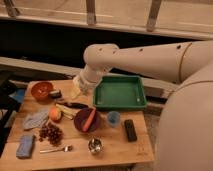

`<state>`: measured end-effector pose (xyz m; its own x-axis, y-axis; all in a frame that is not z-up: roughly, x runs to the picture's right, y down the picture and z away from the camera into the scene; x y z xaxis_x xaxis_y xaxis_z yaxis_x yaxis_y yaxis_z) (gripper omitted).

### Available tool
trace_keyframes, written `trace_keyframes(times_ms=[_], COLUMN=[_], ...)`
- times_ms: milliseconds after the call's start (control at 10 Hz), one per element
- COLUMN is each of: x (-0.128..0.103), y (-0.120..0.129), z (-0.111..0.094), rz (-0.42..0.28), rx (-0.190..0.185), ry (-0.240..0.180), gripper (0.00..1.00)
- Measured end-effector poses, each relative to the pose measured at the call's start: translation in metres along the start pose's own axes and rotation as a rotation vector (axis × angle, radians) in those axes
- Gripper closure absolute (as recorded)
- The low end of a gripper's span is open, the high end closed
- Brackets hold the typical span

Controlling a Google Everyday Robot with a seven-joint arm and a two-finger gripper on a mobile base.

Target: Place apple in tray

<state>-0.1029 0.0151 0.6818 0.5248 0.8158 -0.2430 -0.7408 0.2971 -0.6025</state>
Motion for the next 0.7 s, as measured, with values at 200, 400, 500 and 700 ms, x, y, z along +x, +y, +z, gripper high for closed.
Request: trace_keyframes(times_ms=[200, 400, 500, 700], x=[0.002, -0.004, -0.010, -0.033], y=[-0.003, 0.010, 0.018, 0.047], z=[0.002, 0.024, 0.037, 0.084], rz=[-0.001, -0.031, -0.041, -0.071], rx=[-0.001, -0.037, -0.055, -0.114], ry=[0.010, 0.026, 0.031, 0.054], gripper=[0.35, 0.35, 0.35, 0.35])
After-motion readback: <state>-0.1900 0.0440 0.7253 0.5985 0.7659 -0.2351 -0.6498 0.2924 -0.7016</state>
